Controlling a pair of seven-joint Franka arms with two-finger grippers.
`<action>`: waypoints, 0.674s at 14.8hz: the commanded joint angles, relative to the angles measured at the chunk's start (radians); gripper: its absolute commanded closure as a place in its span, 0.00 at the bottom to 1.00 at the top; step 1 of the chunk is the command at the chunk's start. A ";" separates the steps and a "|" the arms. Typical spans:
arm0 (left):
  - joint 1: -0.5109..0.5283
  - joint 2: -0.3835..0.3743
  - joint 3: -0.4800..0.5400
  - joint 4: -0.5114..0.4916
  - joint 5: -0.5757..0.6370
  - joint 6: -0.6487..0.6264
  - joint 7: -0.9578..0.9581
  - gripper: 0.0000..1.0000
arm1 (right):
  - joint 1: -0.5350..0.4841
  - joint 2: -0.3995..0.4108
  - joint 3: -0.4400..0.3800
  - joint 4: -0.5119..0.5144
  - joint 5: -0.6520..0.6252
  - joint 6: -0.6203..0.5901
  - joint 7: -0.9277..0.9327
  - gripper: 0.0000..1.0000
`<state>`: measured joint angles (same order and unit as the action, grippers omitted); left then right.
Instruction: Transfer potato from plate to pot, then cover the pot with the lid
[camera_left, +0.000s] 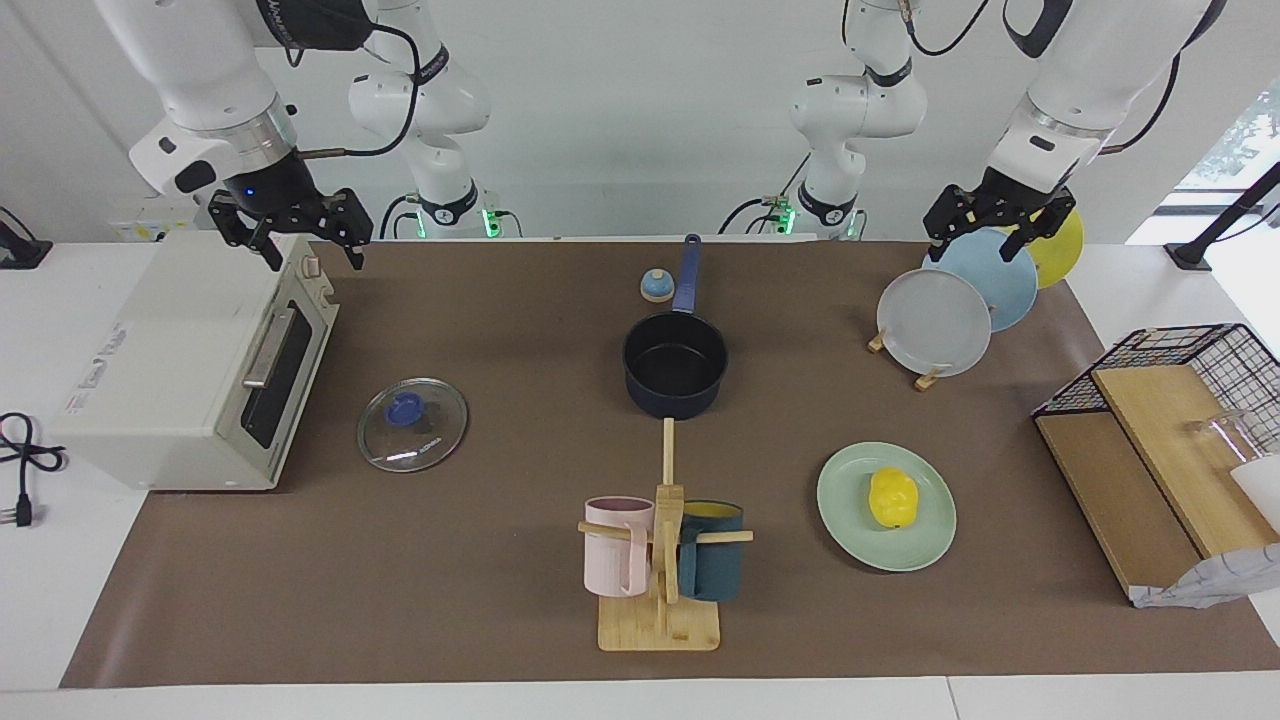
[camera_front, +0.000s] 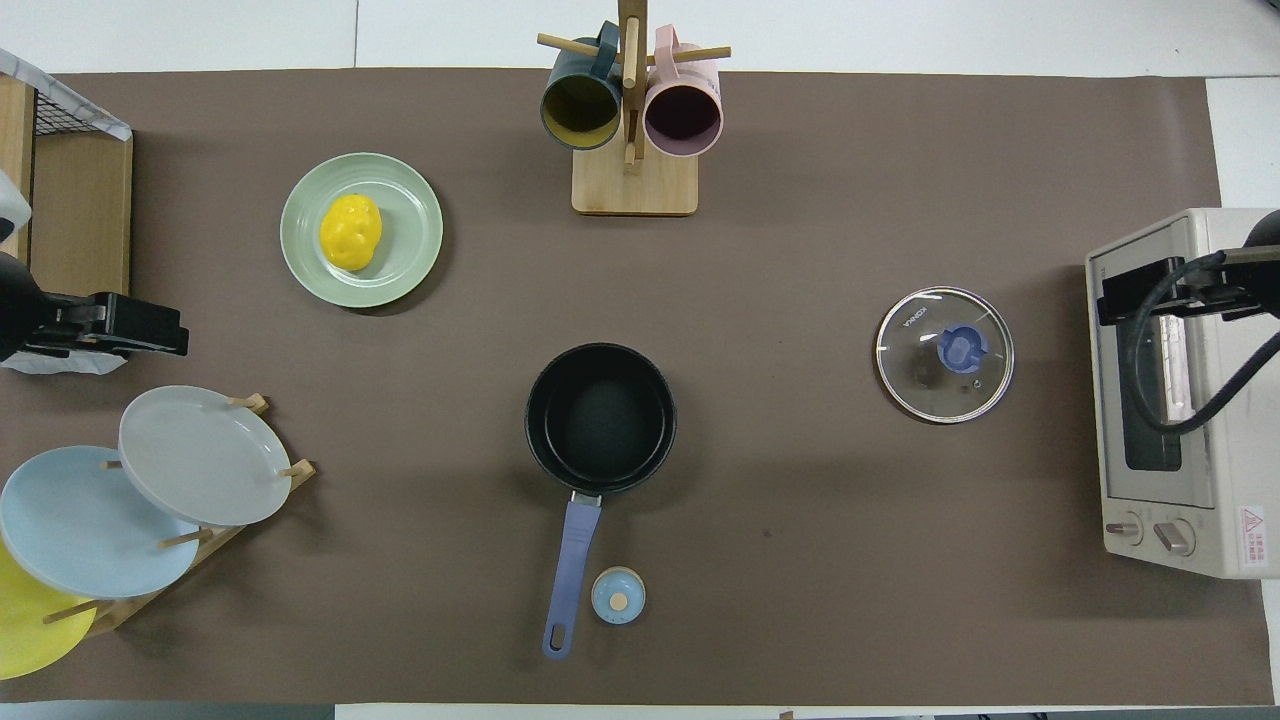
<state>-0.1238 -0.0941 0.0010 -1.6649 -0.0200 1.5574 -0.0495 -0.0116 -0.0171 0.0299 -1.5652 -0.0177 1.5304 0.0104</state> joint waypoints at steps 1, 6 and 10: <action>0.010 -0.016 -0.003 -0.009 -0.011 0.000 -0.001 0.00 | -0.016 0.005 0.007 0.004 0.019 0.014 0.014 0.00; 0.010 -0.016 -0.003 -0.009 -0.011 0.001 -0.001 0.00 | -0.016 0.000 0.005 -0.007 0.015 0.016 0.013 0.00; 0.010 -0.019 -0.003 -0.013 -0.011 0.001 -0.001 0.00 | -0.008 -0.043 0.007 -0.114 0.015 0.074 0.003 0.00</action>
<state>-0.1238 -0.0941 0.0010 -1.6649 -0.0200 1.5573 -0.0495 -0.0141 -0.0202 0.0302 -1.6042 -0.0177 1.5611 0.0104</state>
